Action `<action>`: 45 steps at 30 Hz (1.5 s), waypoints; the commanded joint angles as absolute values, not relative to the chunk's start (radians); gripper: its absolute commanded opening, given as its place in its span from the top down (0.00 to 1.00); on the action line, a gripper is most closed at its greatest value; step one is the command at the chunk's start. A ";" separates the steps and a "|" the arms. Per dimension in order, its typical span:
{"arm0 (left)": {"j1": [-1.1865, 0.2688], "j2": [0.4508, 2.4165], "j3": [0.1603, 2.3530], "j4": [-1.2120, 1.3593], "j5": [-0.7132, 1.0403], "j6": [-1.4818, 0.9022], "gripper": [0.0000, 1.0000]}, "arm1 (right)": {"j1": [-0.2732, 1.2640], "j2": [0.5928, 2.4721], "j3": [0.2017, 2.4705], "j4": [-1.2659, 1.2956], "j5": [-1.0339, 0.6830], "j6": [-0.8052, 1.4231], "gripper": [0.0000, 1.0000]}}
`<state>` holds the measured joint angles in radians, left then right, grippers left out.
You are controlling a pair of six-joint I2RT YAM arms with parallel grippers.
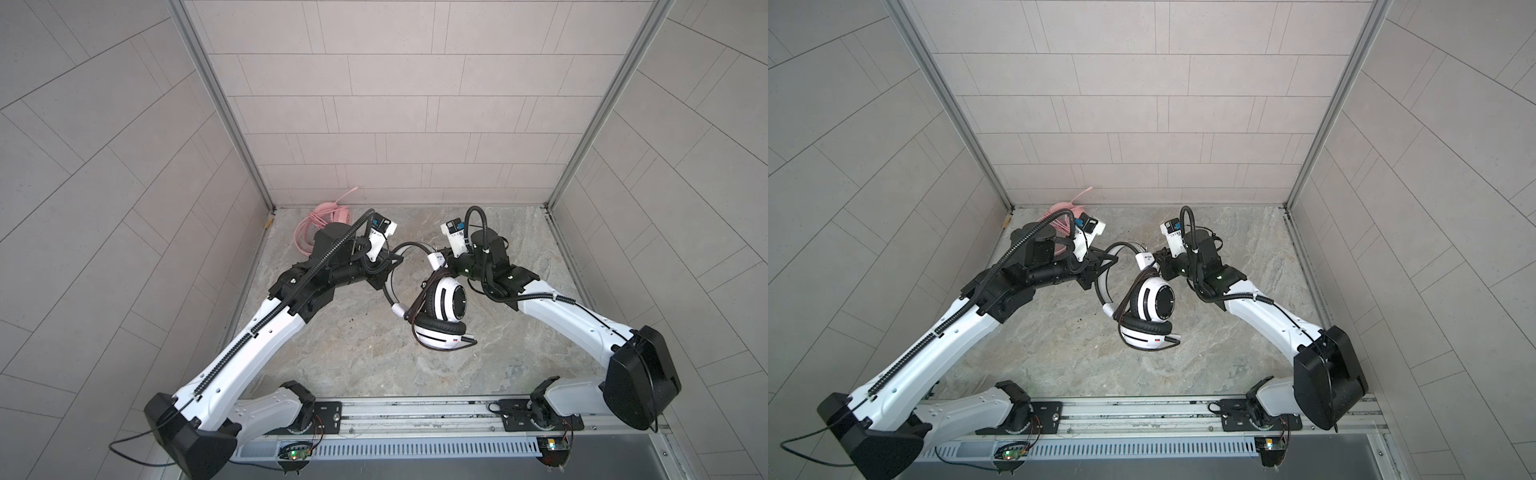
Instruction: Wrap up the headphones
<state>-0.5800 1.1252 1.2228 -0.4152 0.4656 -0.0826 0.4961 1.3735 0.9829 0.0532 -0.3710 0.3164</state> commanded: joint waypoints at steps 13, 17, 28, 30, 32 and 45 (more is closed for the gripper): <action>-0.574 1.117 1.369 -0.341 0.536 -0.167 1.00 | 0.491 1.503 0.986 0.219 -0.440 0.417 0.75; -0.551 1.107 1.412 -0.371 0.477 -0.157 1.00 | 0.489 1.507 0.949 0.235 -0.439 0.419 0.75; -0.392 1.125 1.413 -0.219 0.394 -0.390 1.00 | 0.493 1.511 0.900 0.300 -0.485 0.462 0.74; -0.372 1.135 1.407 -0.199 0.407 -0.423 1.00 | 0.492 1.507 0.890 0.301 -0.487 0.462 0.75; -0.365 1.138 1.401 -0.195 0.378 -0.431 1.00 | 0.492 1.497 0.884 0.292 -0.487 0.458 0.76; -0.344 1.180 1.386 -0.293 -0.138 -0.617 1.00 | 0.562 1.394 0.890 0.134 -0.408 0.346 0.92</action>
